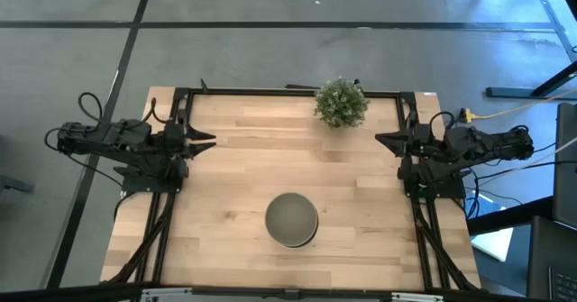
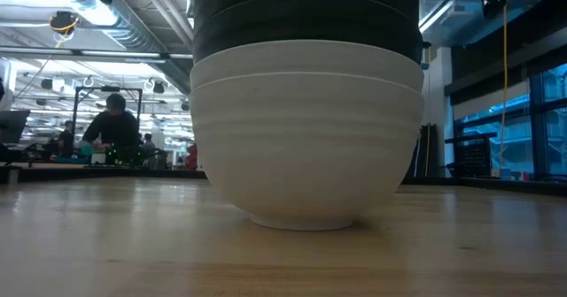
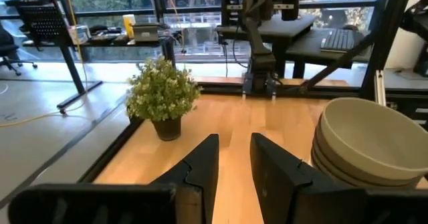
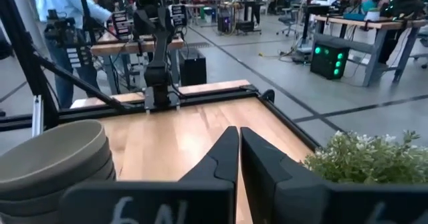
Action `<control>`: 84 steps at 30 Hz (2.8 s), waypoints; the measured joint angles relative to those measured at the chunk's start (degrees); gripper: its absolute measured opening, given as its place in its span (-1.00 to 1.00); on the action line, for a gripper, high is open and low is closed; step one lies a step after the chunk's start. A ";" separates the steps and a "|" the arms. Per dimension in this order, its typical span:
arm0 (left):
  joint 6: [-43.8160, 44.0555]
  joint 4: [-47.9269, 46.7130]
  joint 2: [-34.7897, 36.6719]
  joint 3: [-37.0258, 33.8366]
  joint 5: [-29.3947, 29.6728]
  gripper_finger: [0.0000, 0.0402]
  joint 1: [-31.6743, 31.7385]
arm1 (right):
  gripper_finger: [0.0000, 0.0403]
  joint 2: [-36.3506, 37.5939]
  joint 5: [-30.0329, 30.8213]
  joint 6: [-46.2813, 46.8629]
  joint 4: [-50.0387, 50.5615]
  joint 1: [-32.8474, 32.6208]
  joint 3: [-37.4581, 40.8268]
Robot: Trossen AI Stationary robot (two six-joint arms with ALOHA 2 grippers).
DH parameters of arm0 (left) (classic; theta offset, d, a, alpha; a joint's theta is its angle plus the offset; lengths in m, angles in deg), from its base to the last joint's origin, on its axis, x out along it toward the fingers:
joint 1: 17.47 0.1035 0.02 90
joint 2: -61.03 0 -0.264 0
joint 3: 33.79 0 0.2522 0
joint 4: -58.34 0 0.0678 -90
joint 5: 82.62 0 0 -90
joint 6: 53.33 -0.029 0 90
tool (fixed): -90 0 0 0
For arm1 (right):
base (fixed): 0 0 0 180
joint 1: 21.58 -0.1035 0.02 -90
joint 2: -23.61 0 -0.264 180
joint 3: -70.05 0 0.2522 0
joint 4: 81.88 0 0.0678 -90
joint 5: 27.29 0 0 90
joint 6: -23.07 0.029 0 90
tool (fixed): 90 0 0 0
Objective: Nest bowls inside each other
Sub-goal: Return to Home Position
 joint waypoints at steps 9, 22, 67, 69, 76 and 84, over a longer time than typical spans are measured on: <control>0.22 0.43 7.62 -6.55 4.58 -0.59 0.00 | -0.91 1.30 2.76 -1.19 -7.56 0.76 7.78; 3.95 0.67 10.07 -14.62 24.94 -0.59 0.00 | -0.91 2.01 12.16 -0.87 -29.87 10.86 24.38; 7.03 3.02 10.05 -22.22 29.99 -0.59 0.00 | -0.91 1.98 11.92 -0.24 -28.61 15.49 24.63; 7.03 3.02 10.05 -22.22 29.99 -0.59 0.00 | -0.91 1.98 11.92 -0.24 -28.61 15.49 24.63; 7.03 3.01 10.05 -22.22 29.99 -0.59 0.00 | -0.91 1.98 11.91 -0.24 -28.61 15.49 24.63; 7.03 3.00 10.05 -22.22 29.99 -0.59 0.00 | -0.91 1.98 11.91 -0.24 -28.59 15.49 24.63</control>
